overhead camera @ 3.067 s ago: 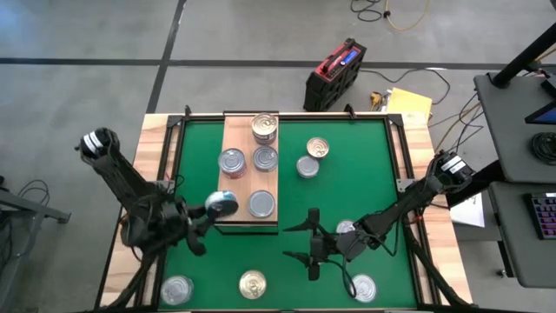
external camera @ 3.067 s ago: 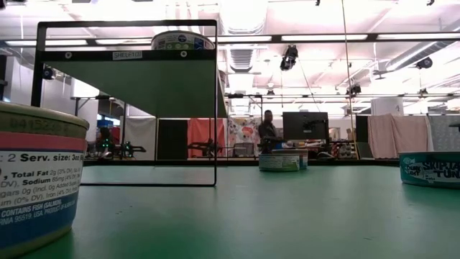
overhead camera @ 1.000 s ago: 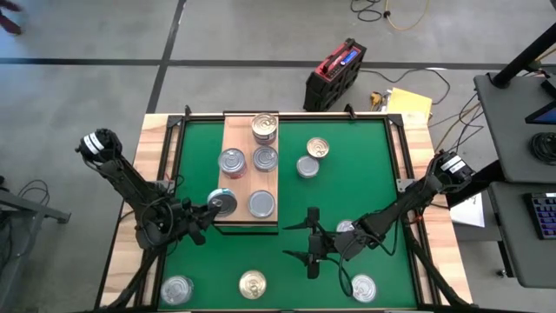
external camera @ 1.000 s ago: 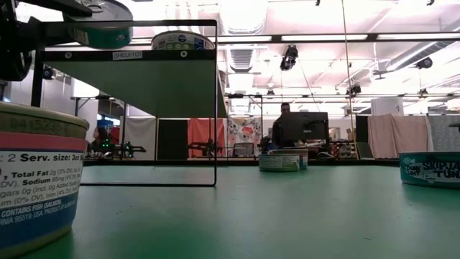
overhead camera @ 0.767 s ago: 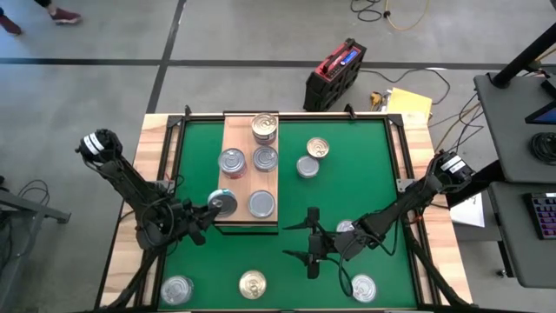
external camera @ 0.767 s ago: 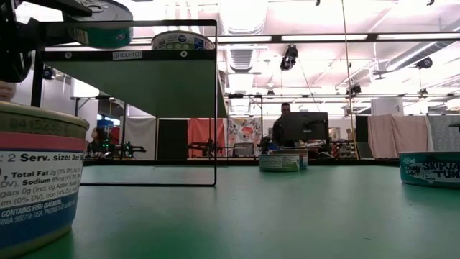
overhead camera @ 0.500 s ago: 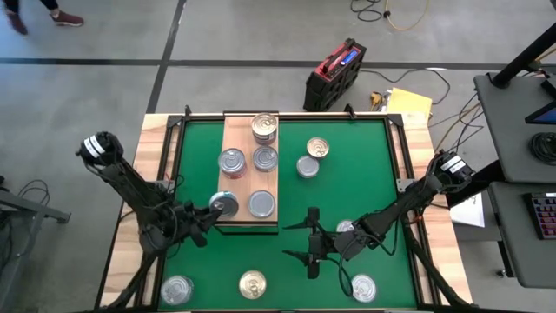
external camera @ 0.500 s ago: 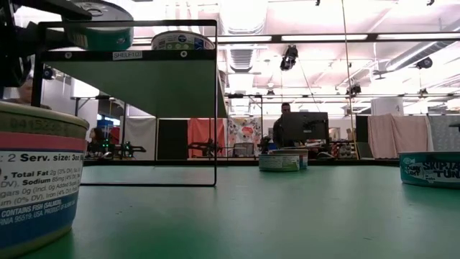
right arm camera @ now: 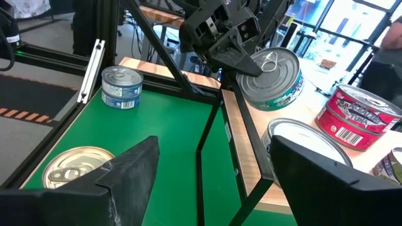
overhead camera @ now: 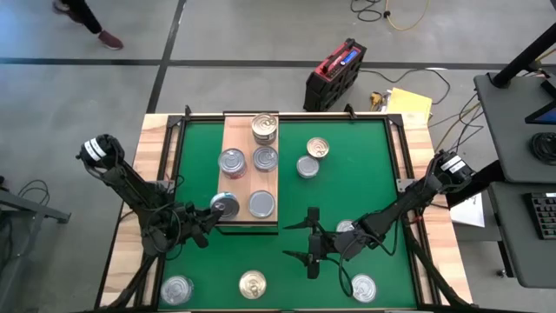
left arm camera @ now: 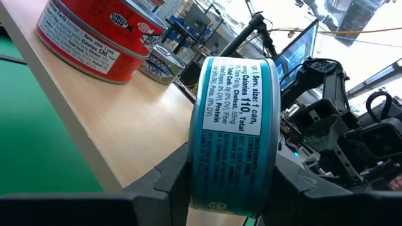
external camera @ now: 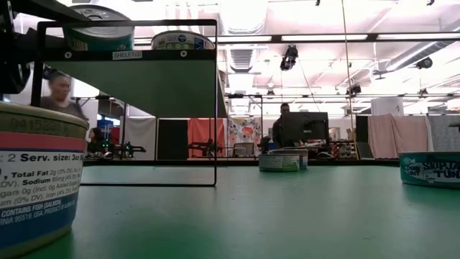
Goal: Stack canned seafood by type on shelf
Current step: Put the green and blue tuna can on the shelf
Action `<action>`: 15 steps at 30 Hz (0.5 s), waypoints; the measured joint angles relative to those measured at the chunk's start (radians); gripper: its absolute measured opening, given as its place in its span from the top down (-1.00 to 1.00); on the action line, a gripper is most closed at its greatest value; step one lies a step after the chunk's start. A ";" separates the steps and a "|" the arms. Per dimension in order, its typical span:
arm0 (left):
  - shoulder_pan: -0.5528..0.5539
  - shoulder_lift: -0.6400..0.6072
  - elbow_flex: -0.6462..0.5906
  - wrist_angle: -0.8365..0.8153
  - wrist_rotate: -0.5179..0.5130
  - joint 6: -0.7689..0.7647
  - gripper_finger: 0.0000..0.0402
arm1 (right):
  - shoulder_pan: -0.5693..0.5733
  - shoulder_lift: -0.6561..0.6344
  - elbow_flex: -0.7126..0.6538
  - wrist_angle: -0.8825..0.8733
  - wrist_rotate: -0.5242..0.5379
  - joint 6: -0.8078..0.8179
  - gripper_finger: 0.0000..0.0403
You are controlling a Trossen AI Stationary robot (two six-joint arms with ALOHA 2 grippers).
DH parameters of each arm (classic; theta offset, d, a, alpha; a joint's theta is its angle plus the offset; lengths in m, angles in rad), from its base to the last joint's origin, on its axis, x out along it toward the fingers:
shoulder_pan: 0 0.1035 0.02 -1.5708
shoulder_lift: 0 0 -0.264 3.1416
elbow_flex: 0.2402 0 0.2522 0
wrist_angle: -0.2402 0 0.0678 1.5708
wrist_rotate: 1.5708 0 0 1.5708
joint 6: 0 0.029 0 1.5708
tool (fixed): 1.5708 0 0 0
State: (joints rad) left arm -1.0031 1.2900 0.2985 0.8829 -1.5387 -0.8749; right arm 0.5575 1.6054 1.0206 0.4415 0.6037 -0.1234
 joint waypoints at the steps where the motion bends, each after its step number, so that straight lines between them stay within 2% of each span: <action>1: 0.000 0.000 0.000 0.000 -0.003 0.000 0.36 | 0.000 0.000 0.000 0.001 0.000 0.000 -0.48; 15: 0.000 -0.002 0.000 0.015 -0.006 -0.003 0.03 | 0.000 0.000 0.000 0.002 0.000 0.000 -0.46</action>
State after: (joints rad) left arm -1.0035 1.2883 0.2985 0.8981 -1.5444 -0.8779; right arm 0.5575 1.6058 1.0206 0.4438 0.6037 -0.1230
